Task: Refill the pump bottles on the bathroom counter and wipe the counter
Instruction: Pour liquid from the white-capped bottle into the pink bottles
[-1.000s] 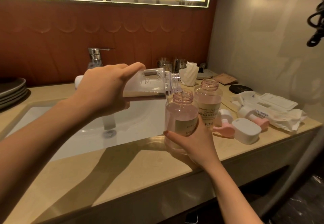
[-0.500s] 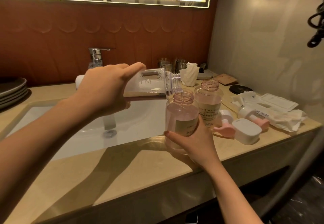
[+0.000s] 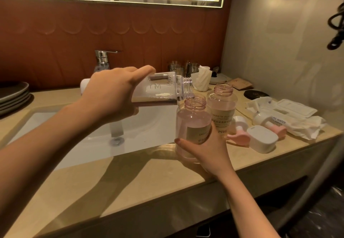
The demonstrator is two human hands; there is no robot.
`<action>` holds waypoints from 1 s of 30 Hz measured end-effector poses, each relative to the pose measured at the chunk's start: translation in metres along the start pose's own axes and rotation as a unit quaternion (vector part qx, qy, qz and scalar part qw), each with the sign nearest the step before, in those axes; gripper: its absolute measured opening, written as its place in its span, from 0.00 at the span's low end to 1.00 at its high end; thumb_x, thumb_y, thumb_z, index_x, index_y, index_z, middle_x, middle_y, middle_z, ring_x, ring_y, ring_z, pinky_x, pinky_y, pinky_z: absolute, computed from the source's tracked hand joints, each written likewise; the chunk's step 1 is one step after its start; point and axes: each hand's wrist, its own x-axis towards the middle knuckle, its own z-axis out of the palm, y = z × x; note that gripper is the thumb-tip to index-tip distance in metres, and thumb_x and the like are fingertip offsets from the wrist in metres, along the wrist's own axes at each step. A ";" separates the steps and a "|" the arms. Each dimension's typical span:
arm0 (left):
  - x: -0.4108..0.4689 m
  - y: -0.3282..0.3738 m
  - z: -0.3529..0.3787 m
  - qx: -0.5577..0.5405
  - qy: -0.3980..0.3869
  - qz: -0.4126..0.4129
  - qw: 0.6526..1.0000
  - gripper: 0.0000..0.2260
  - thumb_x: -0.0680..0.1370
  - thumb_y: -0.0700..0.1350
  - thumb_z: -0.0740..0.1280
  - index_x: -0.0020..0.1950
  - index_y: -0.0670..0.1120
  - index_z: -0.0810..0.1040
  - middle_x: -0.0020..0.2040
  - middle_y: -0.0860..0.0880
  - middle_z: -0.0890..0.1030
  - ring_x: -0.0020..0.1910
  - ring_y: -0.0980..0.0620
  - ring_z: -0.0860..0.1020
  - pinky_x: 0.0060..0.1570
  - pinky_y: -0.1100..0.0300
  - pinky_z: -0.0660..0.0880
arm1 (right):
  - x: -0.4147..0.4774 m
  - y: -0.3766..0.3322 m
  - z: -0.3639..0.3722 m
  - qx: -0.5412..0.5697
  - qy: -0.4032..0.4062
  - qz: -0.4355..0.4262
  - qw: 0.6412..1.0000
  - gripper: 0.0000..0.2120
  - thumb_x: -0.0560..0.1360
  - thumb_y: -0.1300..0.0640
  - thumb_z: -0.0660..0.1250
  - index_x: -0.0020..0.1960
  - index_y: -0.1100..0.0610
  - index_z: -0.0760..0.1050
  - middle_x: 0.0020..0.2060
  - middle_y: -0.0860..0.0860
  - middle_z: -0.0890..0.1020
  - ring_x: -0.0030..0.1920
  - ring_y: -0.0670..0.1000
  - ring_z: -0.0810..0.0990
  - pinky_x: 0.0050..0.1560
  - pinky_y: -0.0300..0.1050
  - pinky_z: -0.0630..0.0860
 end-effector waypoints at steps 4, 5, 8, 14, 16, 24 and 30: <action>-0.001 0.002 -0.001 0.000 -0.001 -0.002 1.000 0.37 0.64 0.45 0.78 0.69 0.52 0.66 0.52 0.47 0.81 0.44 0.45 0.79 0.30 0.63 0.66 | 0.001 0.001 -0.002 0.009 -0.011 -0.001 1.000 0.37 0.62 0.47 0.78 0.67 0.48 0.65 0.58 0.43 0.76 0.58 0.43 0.74 0.48 0.29 0.70; -0.001 0.002 -0.001 -0.001 -0.002 -0.003 1.000 0.37 0.64 0.45 0.78 0.69 0.52 0.66 0.52 0.47 0.81 0.44 0.45 0.79 0.30 0.63 0.66 | 0.002 0.002 -0.003 0.011 -0.014 0.000 1.000 0.37 0.62 0.48 0.78 0.66 0.47 0.66 0.57 0.43 0.76 0.58 0.42 0.74 0.47 0.29 0.71; -0.002 0.003 -0.001 -0.001 -0.002 -0.002 1.000 0.37 0.63 0.45 0.78 0.69 0.52 0.66 0.51 0.47 0.81 0.43 0.45 0.78 0.29 0.65 0.65 | 0.003 0.003 -0.006 0.018 -0.021 -0.002 1.000 0.36 0.61 0.49 0.79 0.65 0.46 0.67 0.56 0.41 0.77 0.57 0.40 0.75 0.47 0.28 0.72; -0.001 0.005 -0.003 0.004 0.004 0.002 1.000 0.37 0.63 0.45 0.78 0.69 0.52 0.67 0.51 0.47 0.81 0.43 0.45 0.78 0.28 0.68 0.59 | 0.005 0.003 -0.009 0.030 -0.038 -0.001 0.999 0.39 0.58 0.45 0.77 0.66 0.47 0.68 0.57 0.42 0.78 0.57 0.41 0.75 0.51 0.32 0.72; -0.001 0.005 -0.004 0.004 0.004 0.002 1.000 0.37 0.63 0.45 0.78 0.69 0.52 0.67 0.51 0.47 0.81 0.43 0.45 0.78 0.28 0.68 0.60 | 0.004 0.003 -0.009 0.030 -0.040 0.000 0.999 0.39 0.59 0.46 0.79 0.66 0.47 0.68 0.57 0.42 0.78 0.57 0.41 0.75 0.51 0.32 0.72; -0.001 0.006 -0.006 0.003 -0.006 0.007 1.000 0.36 0.63 0.45 0.79 0.68 0.51 0.67 0.49 0.47 0.81 0.42 0.46 0.78 0.29 0.64 0.64 | 0.004 0.003 -0.010 0.040 -0.043 0.004 0.998 0.38 0.58 0.46 0.77 0.65 0.47 0.68 0.56 0.41 0.78 0.56 0.40 0.76 0.51 0.31 0.73; -0.001 0.006 -0.006 0.009 -0.005 0.004 1.000 0.37 0.63 0.45 0.79 0.69 0.52 0.67 0.49 0.47 0.81 0.39 0.50 0.73 0.27 0.67 0.59 | 0.005 0.005 -0.011 0.040 -0.048 0.010 0.998 0.40 0.58 0.46 0.77 0.67 0.49 0.67 0.58 0.43 0.78 0.58 0.43 0.76 0.56 0.39 0.74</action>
